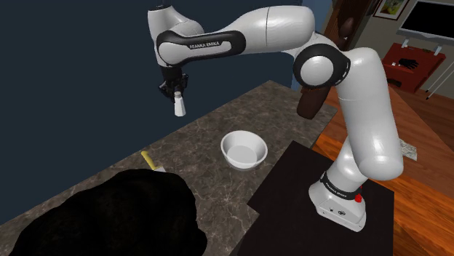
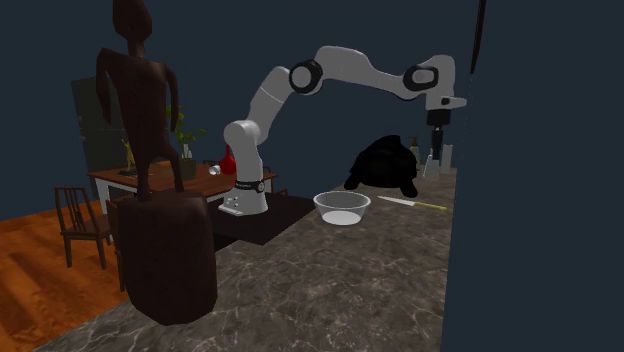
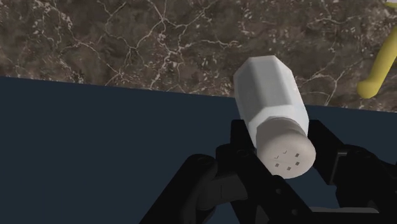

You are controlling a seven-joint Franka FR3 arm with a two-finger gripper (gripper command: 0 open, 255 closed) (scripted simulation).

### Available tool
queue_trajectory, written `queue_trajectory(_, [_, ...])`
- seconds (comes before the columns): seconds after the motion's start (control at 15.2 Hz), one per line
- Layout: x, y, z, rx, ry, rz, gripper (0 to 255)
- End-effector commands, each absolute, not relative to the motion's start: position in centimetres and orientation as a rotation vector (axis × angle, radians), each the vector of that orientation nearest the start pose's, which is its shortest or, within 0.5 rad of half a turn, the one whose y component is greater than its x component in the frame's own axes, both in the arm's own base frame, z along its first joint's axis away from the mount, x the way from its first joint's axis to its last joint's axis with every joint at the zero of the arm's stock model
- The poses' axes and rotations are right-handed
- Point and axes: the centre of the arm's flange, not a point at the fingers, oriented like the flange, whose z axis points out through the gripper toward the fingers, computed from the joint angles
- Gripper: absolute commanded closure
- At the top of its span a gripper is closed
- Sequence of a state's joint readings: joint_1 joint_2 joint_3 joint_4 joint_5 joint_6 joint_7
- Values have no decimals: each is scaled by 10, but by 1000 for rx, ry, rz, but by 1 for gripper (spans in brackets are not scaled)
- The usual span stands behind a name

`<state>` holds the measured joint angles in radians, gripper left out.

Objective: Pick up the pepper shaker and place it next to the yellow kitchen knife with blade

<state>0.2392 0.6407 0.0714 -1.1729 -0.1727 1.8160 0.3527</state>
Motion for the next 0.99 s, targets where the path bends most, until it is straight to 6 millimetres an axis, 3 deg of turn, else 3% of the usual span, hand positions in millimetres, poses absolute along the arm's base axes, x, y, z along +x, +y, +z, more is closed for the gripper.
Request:
queue_trajectory(0.0, [712, 201, 410, -3258, 26, -73, 255])
queue_trajectory(0.92, [712, 201, 336, -3258, 26, -73, 255])
